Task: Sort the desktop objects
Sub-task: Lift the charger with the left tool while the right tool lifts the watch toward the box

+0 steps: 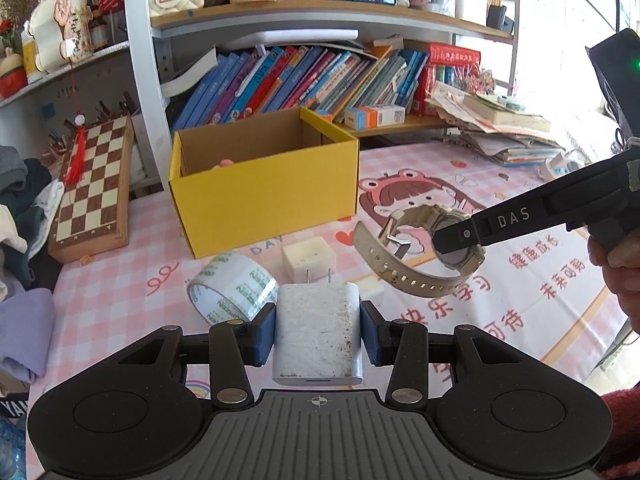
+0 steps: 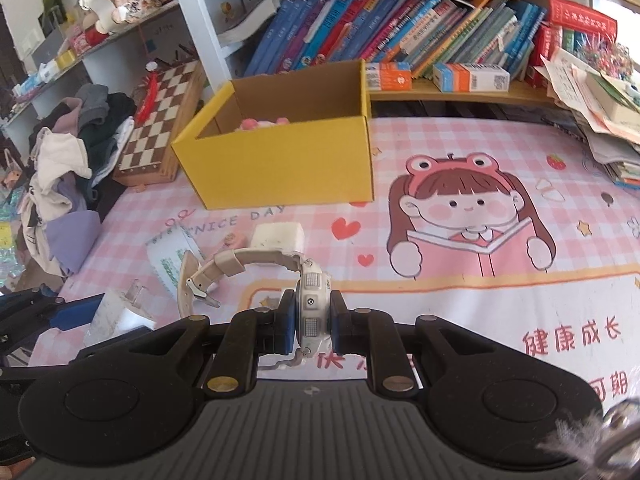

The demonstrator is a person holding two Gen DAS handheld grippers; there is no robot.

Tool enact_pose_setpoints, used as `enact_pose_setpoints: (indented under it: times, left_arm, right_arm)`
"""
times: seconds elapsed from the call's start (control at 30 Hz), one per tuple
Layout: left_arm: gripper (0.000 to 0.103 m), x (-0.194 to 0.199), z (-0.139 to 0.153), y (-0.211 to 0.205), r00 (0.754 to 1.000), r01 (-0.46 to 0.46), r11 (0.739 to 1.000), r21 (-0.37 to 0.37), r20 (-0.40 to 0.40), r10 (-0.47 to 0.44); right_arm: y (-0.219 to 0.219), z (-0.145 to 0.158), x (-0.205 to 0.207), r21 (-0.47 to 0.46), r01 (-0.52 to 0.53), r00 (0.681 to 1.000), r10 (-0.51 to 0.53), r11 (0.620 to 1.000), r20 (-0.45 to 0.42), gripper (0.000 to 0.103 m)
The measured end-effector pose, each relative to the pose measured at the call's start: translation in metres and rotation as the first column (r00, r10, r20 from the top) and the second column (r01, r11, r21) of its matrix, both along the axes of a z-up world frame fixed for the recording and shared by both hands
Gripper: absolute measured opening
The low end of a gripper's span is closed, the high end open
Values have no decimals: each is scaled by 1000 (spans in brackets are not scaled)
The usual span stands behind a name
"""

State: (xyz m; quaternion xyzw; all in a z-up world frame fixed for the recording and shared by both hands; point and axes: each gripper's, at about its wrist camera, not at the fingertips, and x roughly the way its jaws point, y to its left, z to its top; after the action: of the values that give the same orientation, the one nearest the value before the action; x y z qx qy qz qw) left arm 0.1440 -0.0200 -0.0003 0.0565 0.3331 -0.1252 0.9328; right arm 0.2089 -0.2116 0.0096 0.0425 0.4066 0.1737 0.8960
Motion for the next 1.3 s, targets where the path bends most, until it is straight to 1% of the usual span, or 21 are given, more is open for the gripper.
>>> enact_pose_setpoints:
  times: [0.3, 0.4, 0.57, 0.8, 1.0, 1.13, 1.3]
  left_arm:
    - [42, 7, 17, 1, 999, -8, 1000, -25, 44, 9]
    - [42, 10, 23, 1, 998, -4, 1000, -12, 56, 5]
    - [42, 16, 33, -3, 997, 28, 999, 17, 67, -29]
    - [42, 30, 36, -5, 997, 53, 999, 8, 57, -54]
    - [42, 41, 42, -7, 996, 67, 998, -7, 63, -67]
    - [42, 45, 48, -8, 995, 58, 998, -3, 81, -57]
    - [42, 50, 56, -5, 995, 13, 1000, -11, 102, -12]
  right_arm:
    - [0, 14, 9, 3, -18, 999, 18, 1000, 27, 16]
    - [-2, 15, 8, 7, -19, 999, 19, 1000, 31, 16]
    - [-5, 10, 2, 12, -9, 1000, 9, 1000, 14, 16]
    - [-12, 13, -1, -1, 19, 999, -19, 1000, 27, 16]
    - [-17, 19, 11, 5, 22, 999, -22, 1000, 37, 16]
    - [-16, 25, 25, 17, 0, 999, -1, 1000, 47, 16]
    - [-17, 35, 41, 35, -28, 997, 26, 999, 66, 16]
